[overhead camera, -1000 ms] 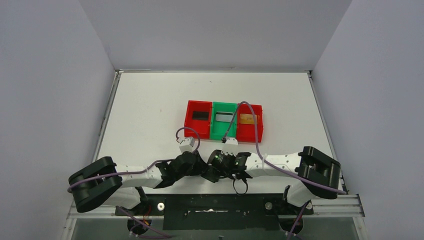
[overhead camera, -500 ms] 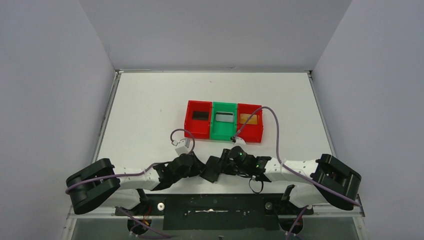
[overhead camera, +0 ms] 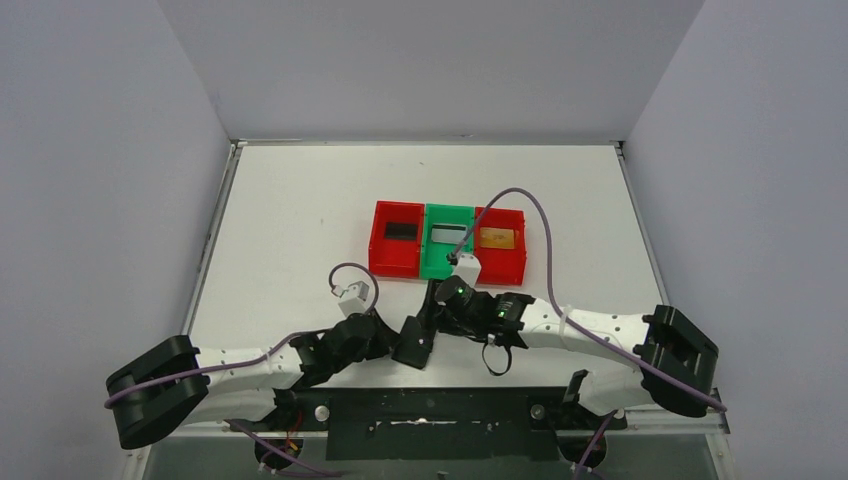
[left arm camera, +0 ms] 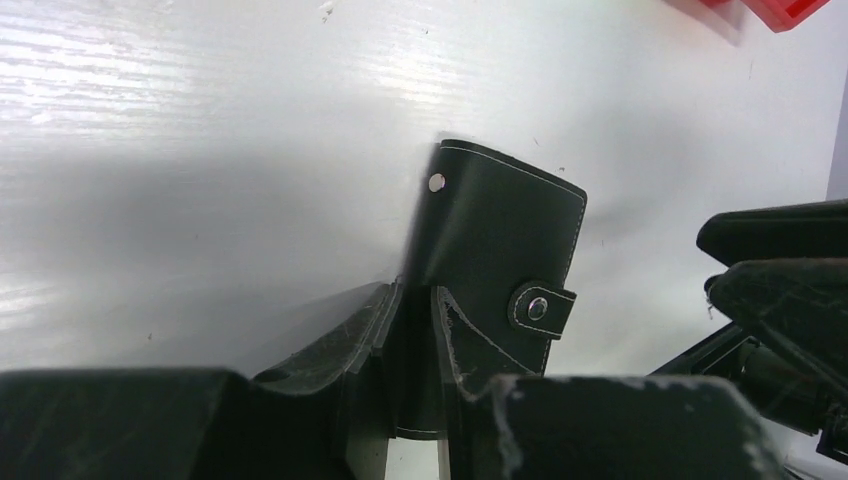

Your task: Take the credit cards out of the card holder

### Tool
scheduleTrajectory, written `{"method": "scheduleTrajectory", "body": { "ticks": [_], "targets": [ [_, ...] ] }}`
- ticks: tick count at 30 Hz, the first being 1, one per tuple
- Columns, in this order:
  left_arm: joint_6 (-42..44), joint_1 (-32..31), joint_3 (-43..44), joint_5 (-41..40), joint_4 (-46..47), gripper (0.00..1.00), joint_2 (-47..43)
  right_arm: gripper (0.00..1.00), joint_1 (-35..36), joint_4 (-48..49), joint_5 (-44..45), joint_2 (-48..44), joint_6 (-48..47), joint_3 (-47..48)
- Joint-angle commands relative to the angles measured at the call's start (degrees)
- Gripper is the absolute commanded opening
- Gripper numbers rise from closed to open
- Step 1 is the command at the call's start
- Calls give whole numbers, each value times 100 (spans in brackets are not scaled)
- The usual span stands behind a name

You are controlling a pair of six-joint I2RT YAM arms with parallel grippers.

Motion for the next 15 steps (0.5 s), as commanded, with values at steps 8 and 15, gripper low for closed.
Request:
{"method": "scheduleTrajectory", "body": {
  "ticks": [8, 15],
  "targets": [
    [760, -50, 14, 313, -220, 43, -685, 49, 712, -1339, 1193, 1051, 1060, 900],
    [940, -50, -12, 560, -286, 46, -544, 50, 874, -1420, 1198, 1379, 1043, 1191]
  ]
}}
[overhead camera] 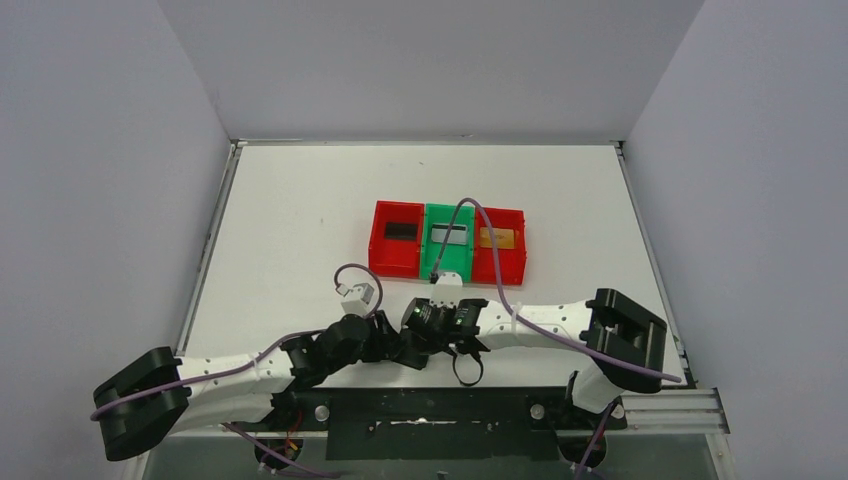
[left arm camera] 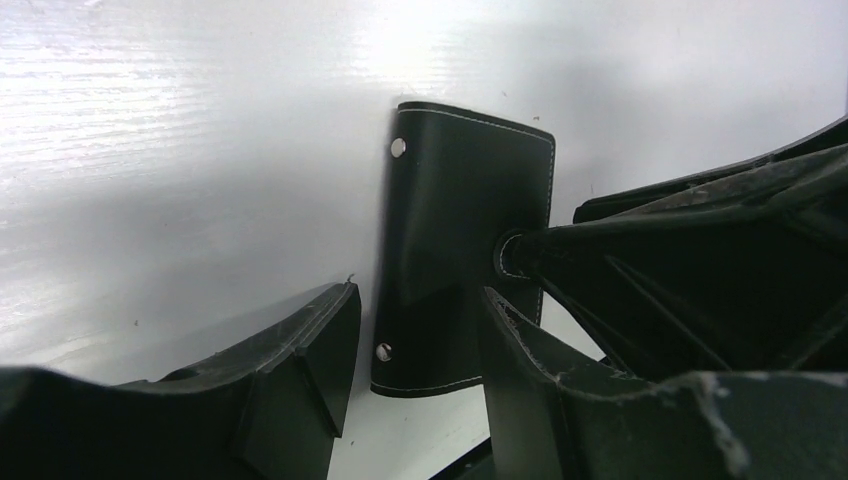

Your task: Take the credit cards out of the card holder

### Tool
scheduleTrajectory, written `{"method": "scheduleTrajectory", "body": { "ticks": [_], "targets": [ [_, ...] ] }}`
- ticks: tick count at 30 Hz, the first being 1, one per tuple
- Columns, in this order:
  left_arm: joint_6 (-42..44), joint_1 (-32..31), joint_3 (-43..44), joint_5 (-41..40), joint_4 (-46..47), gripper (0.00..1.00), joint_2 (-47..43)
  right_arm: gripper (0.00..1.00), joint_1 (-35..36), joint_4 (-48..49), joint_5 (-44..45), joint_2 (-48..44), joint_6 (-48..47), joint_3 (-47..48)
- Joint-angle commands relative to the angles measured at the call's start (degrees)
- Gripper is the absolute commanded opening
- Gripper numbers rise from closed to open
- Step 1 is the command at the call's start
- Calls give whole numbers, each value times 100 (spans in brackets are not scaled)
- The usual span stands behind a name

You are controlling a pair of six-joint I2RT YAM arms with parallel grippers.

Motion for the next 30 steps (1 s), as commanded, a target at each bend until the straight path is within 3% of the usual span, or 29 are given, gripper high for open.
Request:
{"method": "scheduleTrajectory", "body": {
  "ticks": [1, 11, 15, 18, 22, 26, 30],
  "targets": [
    [216, -26, 14, 239, 81, 46, 110, 51, 154, -26, 369, 34, 170, 370],
    [-1, -26, -1, 243, 67, 43, 611, 50, 178, 99, 194, 399, 342, 297],
    [-64, -26, -56, 234, 81, 34, 668, 39, 172, 58, 195, 513, 319, 281],
    [-111, -35, -76, 178, 23, 25, 742, 25, 167, 51, 233, 454, 272, 295],
    [-212, -68, -86, 37, -105, 12, 877, 17, 116, 261, 106, 282, 42, 269],
    [-354, -108, -101, -127, -209, 0, 966, 13, -39, 947, -246, -157, -277, -53],
    [-510, -173, -128, -287, -301, 0, 1043, 8, -377, 2542, -1007, -916, -526, -1095]
  ]
}}
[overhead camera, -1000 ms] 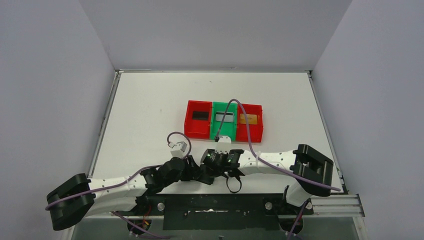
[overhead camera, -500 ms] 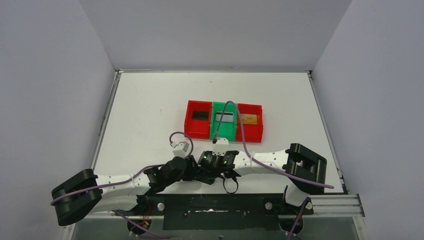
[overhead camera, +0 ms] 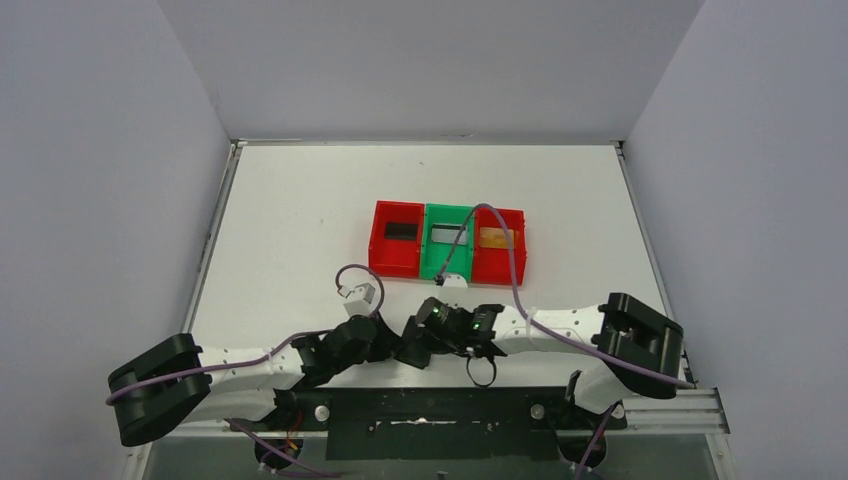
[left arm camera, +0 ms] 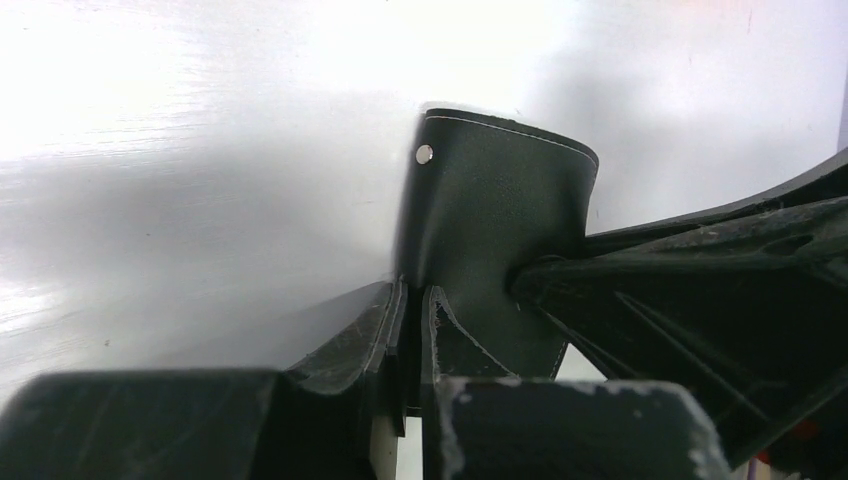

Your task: Take the credit cards out of the card holder

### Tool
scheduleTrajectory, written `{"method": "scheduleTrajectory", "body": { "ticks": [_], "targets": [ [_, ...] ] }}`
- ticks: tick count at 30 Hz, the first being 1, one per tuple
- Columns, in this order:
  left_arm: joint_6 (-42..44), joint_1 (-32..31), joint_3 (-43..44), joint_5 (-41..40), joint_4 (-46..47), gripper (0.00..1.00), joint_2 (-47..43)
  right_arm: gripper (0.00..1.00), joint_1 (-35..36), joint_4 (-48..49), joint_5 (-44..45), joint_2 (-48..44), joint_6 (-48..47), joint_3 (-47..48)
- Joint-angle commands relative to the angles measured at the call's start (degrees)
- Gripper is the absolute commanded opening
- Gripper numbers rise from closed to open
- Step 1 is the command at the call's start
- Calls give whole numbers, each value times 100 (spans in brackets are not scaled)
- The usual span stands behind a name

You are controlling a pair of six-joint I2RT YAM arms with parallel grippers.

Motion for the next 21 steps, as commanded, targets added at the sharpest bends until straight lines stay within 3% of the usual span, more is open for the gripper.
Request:
{"method": "scheduleTrajectory", "body": {
  "ticks": [1, 6, 13, 16, 19, 21],
  "targets": [
    [-146, -120, -151, -208, -751, 0, 350, 7, -365, 2177, -869, -995, -260, -1000],
    [-363, -195, -267, -386, -754, 0, 310, 0, -957, 4091, -2122, -1530, -160, -2090],
    [-397, -212, -265, -473, -843, 0, 188, 1, -1226, 4138, -2382, -2071, -385, -2404],
    [-277, -218, -212, -421, -807, 0, 111, 23, -1323, 3195, -2137, -2188, -878, -2115],
    [-85, -222, -121, -359, -743, 0, 30, 31, -1102, 1635, -1166, -2134, -1499, -1495],
    [22, -218, -21, -338, -818, 0, -30, 34, -1041, 1527, -1116, -2127, -2054, -1352]
  ]
}}
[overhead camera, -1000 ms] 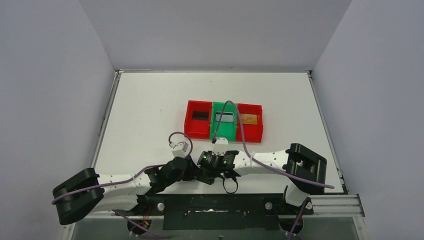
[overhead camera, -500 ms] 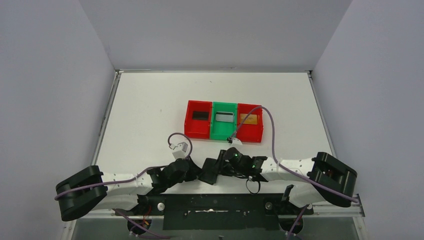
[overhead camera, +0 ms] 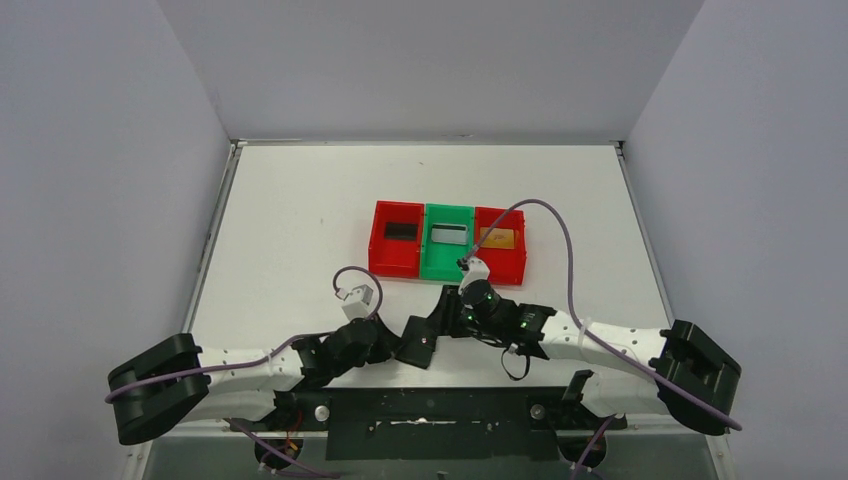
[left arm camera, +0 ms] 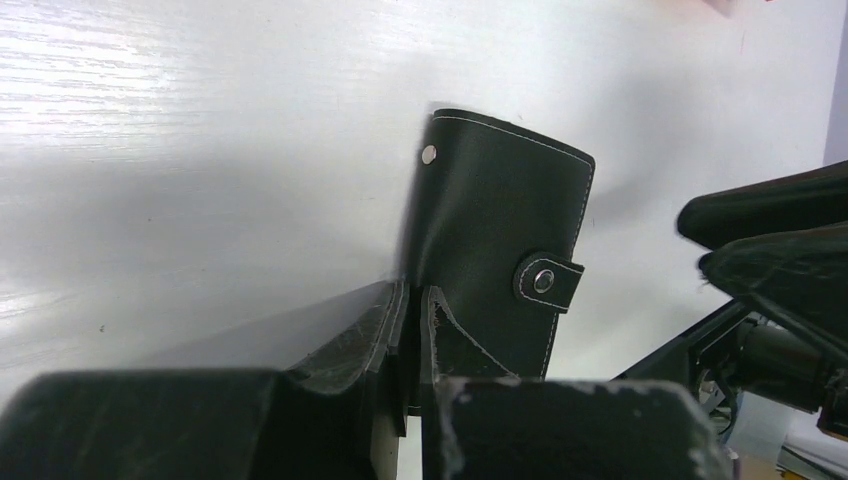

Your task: Take the credit cards out of the card holder

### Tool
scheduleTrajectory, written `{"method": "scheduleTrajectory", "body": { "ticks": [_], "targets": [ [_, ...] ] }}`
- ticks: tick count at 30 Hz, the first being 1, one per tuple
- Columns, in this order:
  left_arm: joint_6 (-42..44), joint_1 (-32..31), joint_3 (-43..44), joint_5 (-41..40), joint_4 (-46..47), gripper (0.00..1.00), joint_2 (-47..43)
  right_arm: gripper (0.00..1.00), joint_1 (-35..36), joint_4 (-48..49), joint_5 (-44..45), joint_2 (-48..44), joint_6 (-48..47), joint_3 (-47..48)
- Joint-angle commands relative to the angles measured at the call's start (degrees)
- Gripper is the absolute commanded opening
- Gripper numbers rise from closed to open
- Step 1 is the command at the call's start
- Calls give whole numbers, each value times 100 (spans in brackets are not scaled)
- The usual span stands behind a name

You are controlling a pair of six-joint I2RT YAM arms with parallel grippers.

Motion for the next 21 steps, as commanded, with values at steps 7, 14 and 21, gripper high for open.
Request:
{"method": "scheduleTrajectory", "body": {
  "ticks": [7, 14, 21],
  "targets": [
    [745, -32, 296, 110, -1023, 13, -284, 40, 178, -444, -174, 395, -2454, 700],
    [781, -19, 314, 332, -918, 31, -411, 40, 660, -737, -198, 1189, -3118, 1144],
    [790, -15, 339, 450, -853, 34, -257, 39, 914, -982, 124, 1401, -3285, 1281]
  ]
}}
